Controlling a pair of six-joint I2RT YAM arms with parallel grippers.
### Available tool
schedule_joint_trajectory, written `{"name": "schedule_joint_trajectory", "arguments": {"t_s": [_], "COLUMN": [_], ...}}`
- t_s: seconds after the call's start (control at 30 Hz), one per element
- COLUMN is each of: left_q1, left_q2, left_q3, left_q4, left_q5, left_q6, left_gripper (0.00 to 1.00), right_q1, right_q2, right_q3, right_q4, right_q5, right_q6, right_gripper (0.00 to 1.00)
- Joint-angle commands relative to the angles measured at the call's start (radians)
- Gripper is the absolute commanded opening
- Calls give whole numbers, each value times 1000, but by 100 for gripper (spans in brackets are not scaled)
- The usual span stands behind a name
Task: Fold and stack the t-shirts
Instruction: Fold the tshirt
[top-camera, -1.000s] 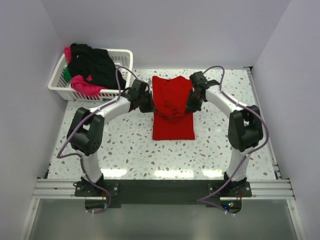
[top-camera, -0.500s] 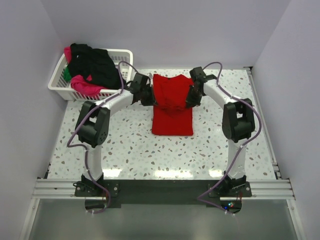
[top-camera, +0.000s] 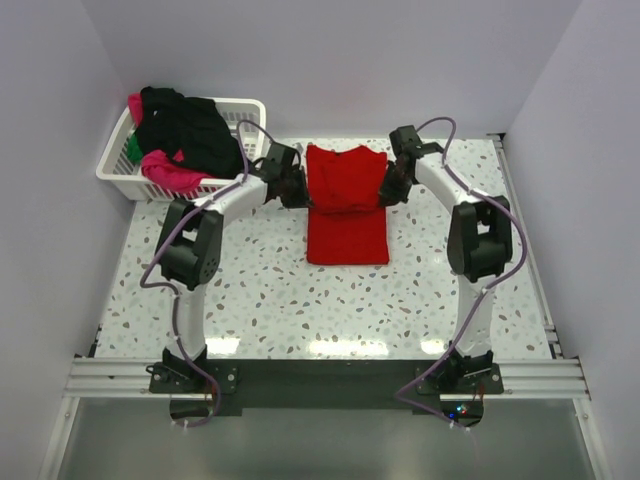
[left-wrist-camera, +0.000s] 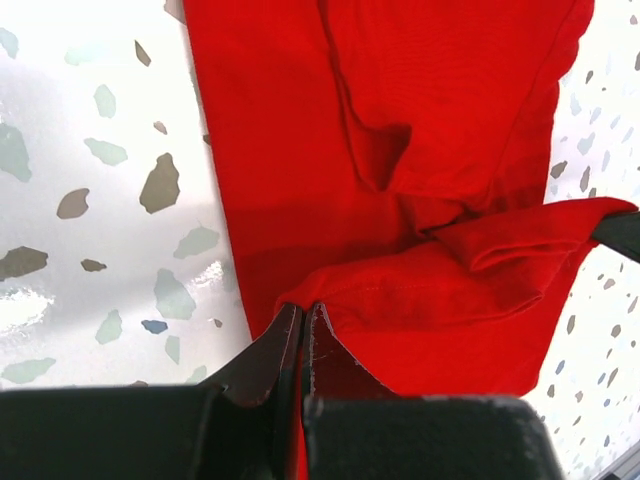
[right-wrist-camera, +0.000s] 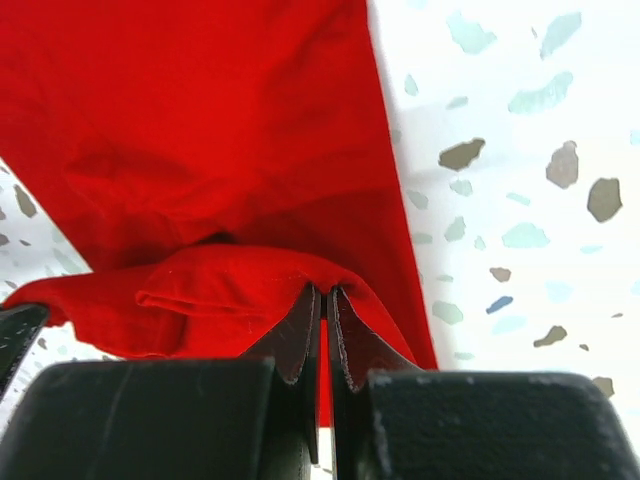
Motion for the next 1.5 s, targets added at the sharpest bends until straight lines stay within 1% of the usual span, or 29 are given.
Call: {"name": "schedule_joint_trajectory", "arguments": {"t_s": [0.0, 0.07, 0.1, 0.13, 0.17, 0.23, 0.27, 0.33, 0.37, 0.43, 0.5, 0.6, 0.8, 0.83, 0.9, 0.93, 1.0, 1.1, 1.3, 1.47], "left_q1": [17, 20, 20, 20, 21, 21, 20, 20, 20, 20, 21, 20, 6, -3, -14, -26, -47, -71, -94, -98], "left_q2": [19, 27, 30, 28, 24, 9, 4, -13, -21, -48, -70, -122, -217, -235, -254, -267, -283, -312, -347, -372], "left_q3": [53, 69, 73, 76, 78, 84, 87, 89, 84, 61, 31, -48, -223, -243, -293, -310, -356, -413, -483, -525], "left_q4": [1, 2, 4, 22, 36, 77, 91, 114, 114, 114, 117, 126, 136, 136, 133, 134, 136, 137, 120, 111], "left_q5": [-10, -10, -9, 2, 7, 20, 28, 48, 48, 47, 47, 53, 45, 42, 37, 36, 30, 19, -1, -16], "left_q6": [17, 17, 17, 18, 18, 18, 18, 20, 25, 32, 38, 52, 77, 81, 86, 86, 83, 72, 48, 35], "left_gripper": [0, 0, 5, 30, 42, 59, 62, 64, 65, 66, 67, 67, 66, 66, 66, 66, 66, 66, 66, 65], "right_q1": [-8, -11, -10, -11, -11, -11, -13, -13, -13, -16, -17, -22, -20, -20, -20, -20, -19, -20, -19, -17], "right_q2": [27, 50, 58, 68, 79, 110, 116, 115, 105, 69, 38, -36, -166, -183, -226, -240, -278, -310, -324, -327], "right_q3": [66, 92, 101, 126, 139, 200, 221, 256, 259, 242, 215, 96, -125, -199, -271, -337, -427, -515, -598, -629], "right_q4": [-6, -4, 0, 14, 22, 22, 17, 7, 7, 10, 23, 52, 112, 122, 148, 154, 175, 195, 203, 203], "right_q5": [21, 3, -11, -28, -46, -100, -106, -97, -91, -74, -66, -68, -132, -143, -164, -171, -183, -192, -177, -177], "right_q6": [-14, -13, -14, -14, -16, -30, -34, -56, -63, -89, -99, -111, -110, -108, -100, -97, -87, -76, -79, -70], "right_gripper": [0, 0, 0, 6, 26, 51, 56, 62, 68, 70, 70, 70, 68, 66, 64, 61, 58, 56, 51, 45]}}
